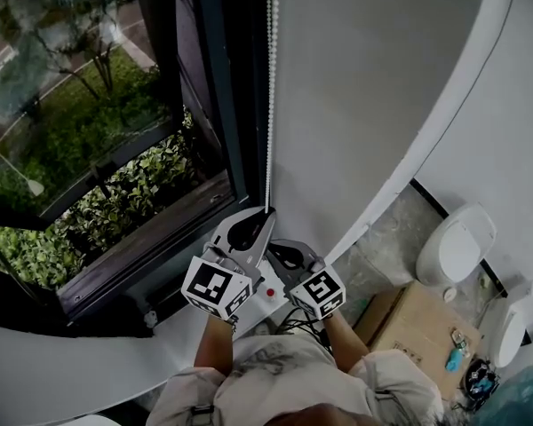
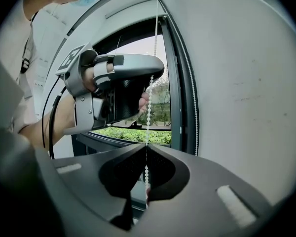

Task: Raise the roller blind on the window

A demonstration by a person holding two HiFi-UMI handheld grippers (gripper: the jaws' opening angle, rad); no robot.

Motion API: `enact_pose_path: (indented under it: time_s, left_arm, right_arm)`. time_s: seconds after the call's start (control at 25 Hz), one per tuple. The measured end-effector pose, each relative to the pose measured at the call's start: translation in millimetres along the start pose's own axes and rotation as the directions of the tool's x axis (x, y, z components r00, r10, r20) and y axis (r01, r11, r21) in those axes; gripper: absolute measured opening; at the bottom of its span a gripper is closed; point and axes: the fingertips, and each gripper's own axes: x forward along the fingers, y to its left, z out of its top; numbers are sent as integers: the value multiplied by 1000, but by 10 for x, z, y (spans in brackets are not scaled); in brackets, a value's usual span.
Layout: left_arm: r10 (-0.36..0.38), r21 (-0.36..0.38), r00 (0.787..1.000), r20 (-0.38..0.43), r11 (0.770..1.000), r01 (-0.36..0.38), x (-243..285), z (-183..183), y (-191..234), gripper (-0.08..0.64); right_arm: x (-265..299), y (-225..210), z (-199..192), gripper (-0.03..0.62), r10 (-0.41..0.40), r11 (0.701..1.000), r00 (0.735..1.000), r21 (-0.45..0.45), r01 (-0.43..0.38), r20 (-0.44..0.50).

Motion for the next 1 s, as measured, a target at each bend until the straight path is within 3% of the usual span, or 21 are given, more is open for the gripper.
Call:
enact_pose_path:
  time_s: [1.0]
  left_arm:
    - [21,-90,995,-93,996,-29,-39,-666,133,23]
  right_arm:
    - [149,-30,-645,11,-4,998,994,59,10,-112]
